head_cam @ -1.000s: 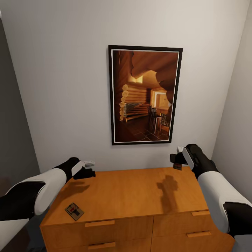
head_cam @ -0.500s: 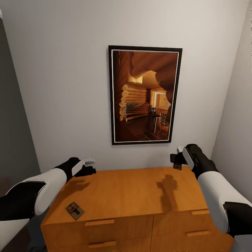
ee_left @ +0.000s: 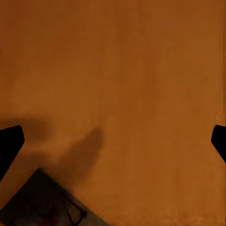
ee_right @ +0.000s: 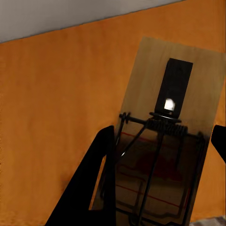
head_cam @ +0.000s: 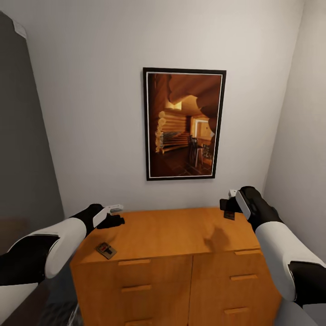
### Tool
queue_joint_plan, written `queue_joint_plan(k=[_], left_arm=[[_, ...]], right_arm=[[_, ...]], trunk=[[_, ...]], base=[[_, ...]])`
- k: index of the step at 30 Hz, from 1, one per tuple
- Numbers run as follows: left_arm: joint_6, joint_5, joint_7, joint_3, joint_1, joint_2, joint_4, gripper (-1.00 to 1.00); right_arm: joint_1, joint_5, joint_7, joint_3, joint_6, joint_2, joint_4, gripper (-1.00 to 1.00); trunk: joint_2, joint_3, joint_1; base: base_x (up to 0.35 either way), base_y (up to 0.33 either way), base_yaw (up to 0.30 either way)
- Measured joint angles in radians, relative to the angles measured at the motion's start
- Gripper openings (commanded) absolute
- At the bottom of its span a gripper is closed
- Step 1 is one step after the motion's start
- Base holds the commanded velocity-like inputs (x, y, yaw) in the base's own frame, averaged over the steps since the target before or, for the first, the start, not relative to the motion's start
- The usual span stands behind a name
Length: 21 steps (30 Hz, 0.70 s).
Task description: Take the four mousetraps from the cabinet in the bathroom and place them on the bathroom floor. Make sure all four end up on the same floor surface, and ensure that at least two of them are either under or directly next to the same bathroom sink.
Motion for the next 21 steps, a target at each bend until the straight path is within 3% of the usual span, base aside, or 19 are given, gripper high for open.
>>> queue_joint_plan(k=[7,16,21], left_arm=[[-0.002,0.001,-0.003,0.001,0.0,0.001,0.0,1.0],[-0.007,-0.001,-0.004,0.001,0.0,0.0,0.0,1.0],[-0.01,-0.002,-0.002,0.0,0.0,-0.001,0.0,1.0]], right_arm=[[0.0,0.002,-0.002,0.0,0.0,0.001,-0.001,-1.0],[0.0,0.001,-0.004,-0.002,-0.002,0.006,0.0,-1.0],[0.0,0.001,-0.004,-0.002,-0.001,0.007,0.0,-1.0]], trunk=[[0.0,0.0,0.0],[0.0,0.0,-0.001],[0.0,0.0,-0.001]], base=[[-0.145,0.0,0.014],[-0.015,0.0,0.197],[-0.001,0.0,0.073]])
